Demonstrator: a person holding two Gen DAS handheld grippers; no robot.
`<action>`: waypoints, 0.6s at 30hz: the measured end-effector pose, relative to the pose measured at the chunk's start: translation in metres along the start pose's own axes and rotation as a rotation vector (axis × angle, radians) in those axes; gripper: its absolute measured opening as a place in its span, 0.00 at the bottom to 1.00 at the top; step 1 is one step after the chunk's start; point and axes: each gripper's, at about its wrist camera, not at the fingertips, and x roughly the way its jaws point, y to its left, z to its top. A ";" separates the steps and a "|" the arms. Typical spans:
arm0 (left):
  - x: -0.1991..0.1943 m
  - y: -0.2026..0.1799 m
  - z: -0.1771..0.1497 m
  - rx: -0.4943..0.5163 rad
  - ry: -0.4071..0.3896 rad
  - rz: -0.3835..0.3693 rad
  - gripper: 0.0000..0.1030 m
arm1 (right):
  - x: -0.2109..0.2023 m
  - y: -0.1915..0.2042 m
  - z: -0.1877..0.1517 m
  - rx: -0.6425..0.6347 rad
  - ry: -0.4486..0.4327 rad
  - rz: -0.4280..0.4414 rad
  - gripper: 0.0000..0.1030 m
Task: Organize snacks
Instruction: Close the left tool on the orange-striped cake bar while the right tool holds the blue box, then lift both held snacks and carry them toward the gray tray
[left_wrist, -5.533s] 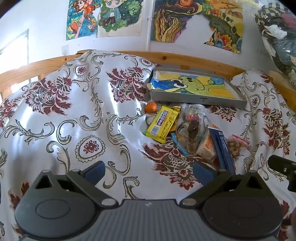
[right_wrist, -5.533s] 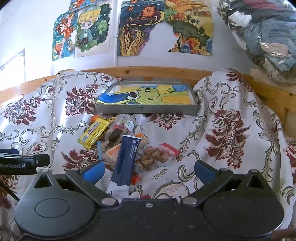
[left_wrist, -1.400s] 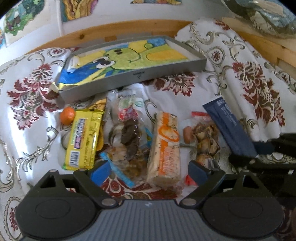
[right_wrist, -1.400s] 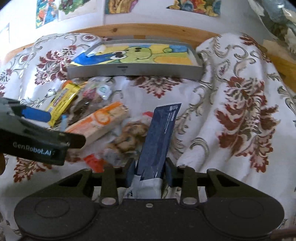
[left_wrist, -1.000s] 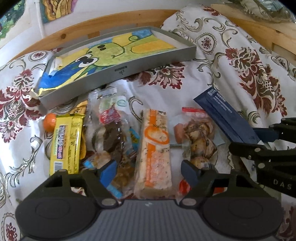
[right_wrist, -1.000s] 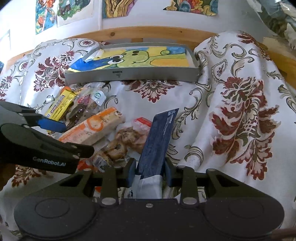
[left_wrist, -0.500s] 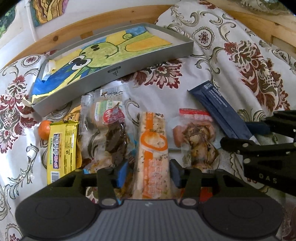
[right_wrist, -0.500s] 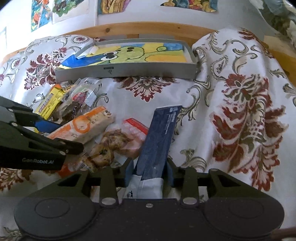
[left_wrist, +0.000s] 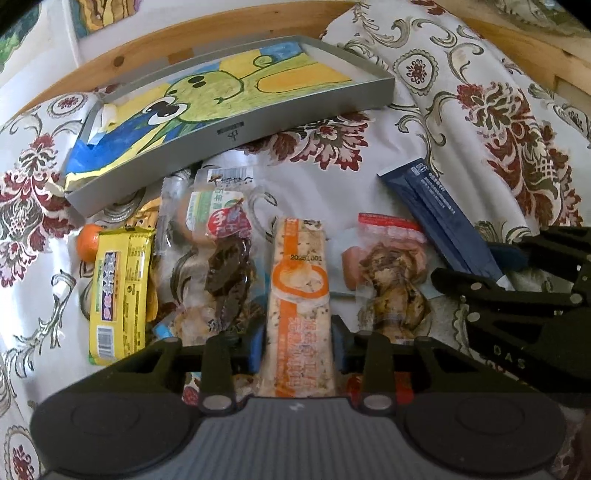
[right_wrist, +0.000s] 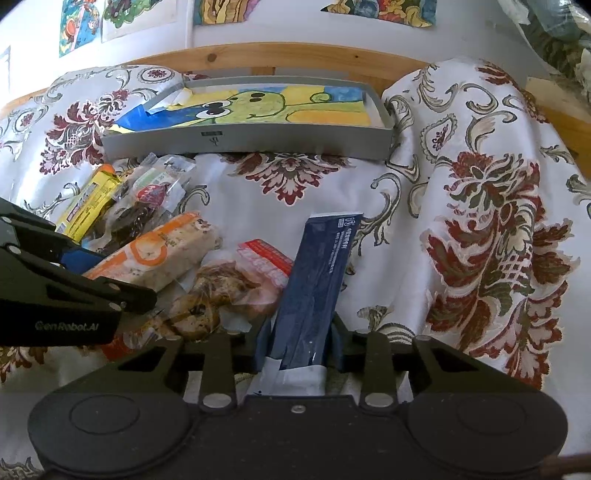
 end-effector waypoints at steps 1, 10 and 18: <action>-0.001 0.000 0.000 -0.006 0.000 -0.001 0.37 | 0.000 0.001 0.000 -0.004 0.001 -0.001 0.32; -0.019 -0.001 -0.003 -0.037 -0.012 -0.012 0.36 | -0.011 0.013 0.002 -0.081 -0.022 -0.009 0.27; -0.045 -0.002 -0.005 -0.043 -0.055 -0.002 0.36 | -0.032 0.022 0.008 -0.151 -0.102 -0.038 0.27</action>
